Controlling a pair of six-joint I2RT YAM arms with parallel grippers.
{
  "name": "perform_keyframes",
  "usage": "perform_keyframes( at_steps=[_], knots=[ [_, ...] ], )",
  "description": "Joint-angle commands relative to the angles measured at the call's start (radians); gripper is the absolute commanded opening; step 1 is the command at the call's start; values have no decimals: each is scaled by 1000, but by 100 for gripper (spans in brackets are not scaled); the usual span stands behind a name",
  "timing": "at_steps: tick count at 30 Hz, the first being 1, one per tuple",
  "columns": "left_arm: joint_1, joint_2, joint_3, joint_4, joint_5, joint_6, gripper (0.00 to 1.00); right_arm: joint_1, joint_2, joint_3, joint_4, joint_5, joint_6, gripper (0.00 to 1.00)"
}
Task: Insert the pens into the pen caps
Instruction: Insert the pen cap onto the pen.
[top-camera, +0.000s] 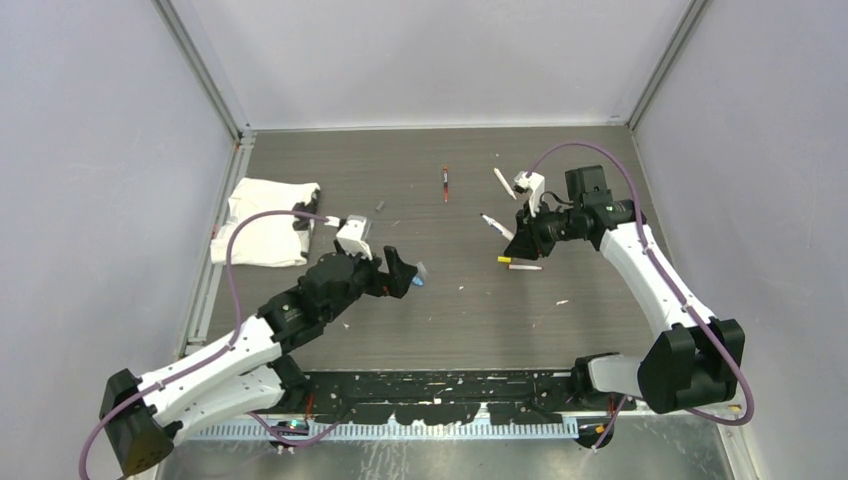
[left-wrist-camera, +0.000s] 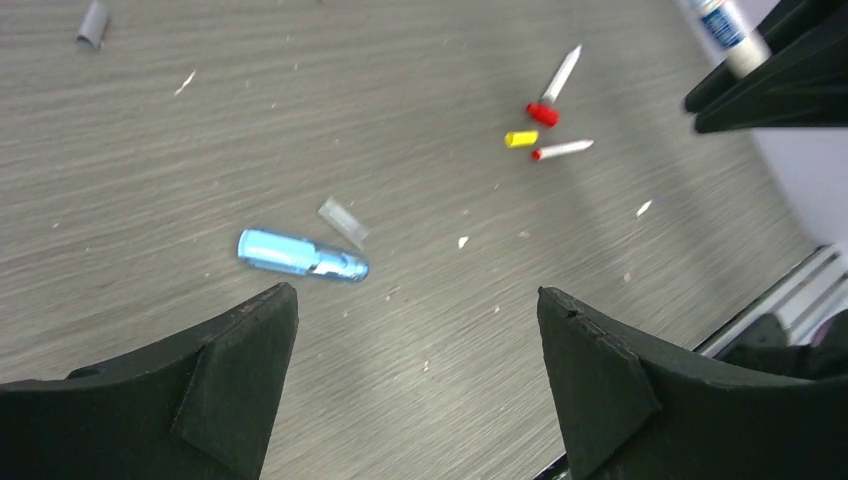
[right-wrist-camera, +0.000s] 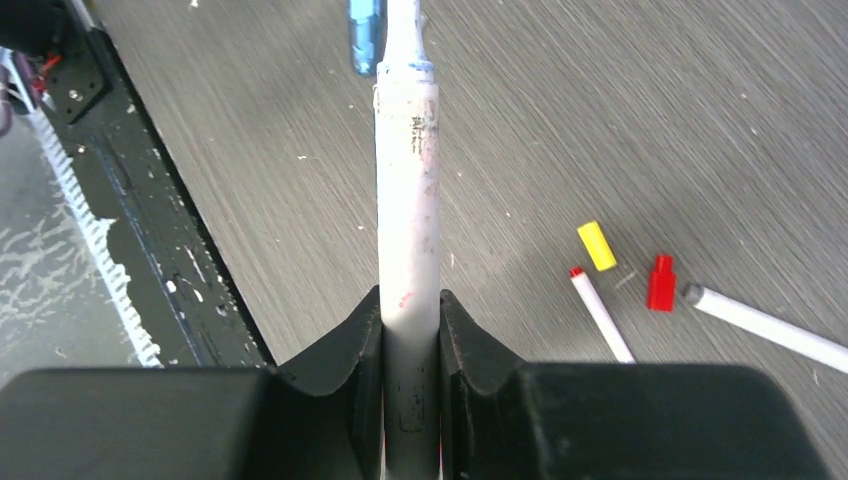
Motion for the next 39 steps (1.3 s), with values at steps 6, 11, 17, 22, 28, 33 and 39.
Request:
perform_keyframes(
  at_steps=[6, 11, 17, 22, 28, 33, 39],
  knots=[
    [45, 132, 71, -5, 138, 66, 89, -63, -8, 65, -61, 78, -80, 1],
    [100, 176, 47, 89, 196, 28, 89, -119, 6, 102, -124, 84, -110, 1],
    [153, 258, -31, 367, 345, -48, 89, -247, 27, 127, -173, 65, -135, 1],
    [191, 342, -58, 526, 438, -41, 90, -357, 60, 138, -214, 37, -171, 1],
    [234, 453, -79, 664, 532, -38, 90, -419, 99, 132, -229, 29, -209, 1],
    [264, 514, -56, 667, 585, -36, 88, -448, 111, 127, -229, 15, -215, 1],
    [276, 554, -36, 655, 611, -44, 87, -463, 116, 116, -223, 6, -219, 1]
  ],
)
